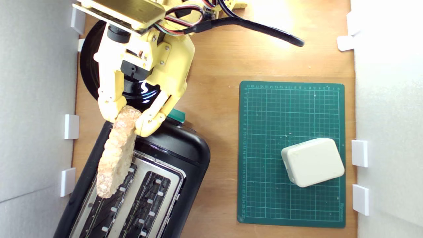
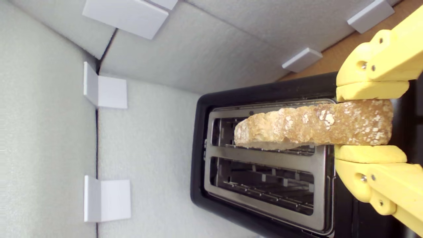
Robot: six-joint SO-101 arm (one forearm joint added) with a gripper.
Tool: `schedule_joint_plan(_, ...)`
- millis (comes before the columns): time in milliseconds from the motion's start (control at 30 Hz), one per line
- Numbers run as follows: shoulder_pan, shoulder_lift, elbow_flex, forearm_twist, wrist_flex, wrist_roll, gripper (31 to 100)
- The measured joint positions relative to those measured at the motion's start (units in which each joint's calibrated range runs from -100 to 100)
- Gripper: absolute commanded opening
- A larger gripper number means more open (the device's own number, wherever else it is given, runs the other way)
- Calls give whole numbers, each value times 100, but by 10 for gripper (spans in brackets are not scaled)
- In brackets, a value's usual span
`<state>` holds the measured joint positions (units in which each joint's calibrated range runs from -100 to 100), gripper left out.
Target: Pick bread and place in toaster
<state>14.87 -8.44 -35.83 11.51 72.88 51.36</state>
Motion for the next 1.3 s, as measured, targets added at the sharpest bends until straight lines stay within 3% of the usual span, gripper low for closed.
schedule_joint_plan(1300,192,445,-55,-18,-93,0,562)
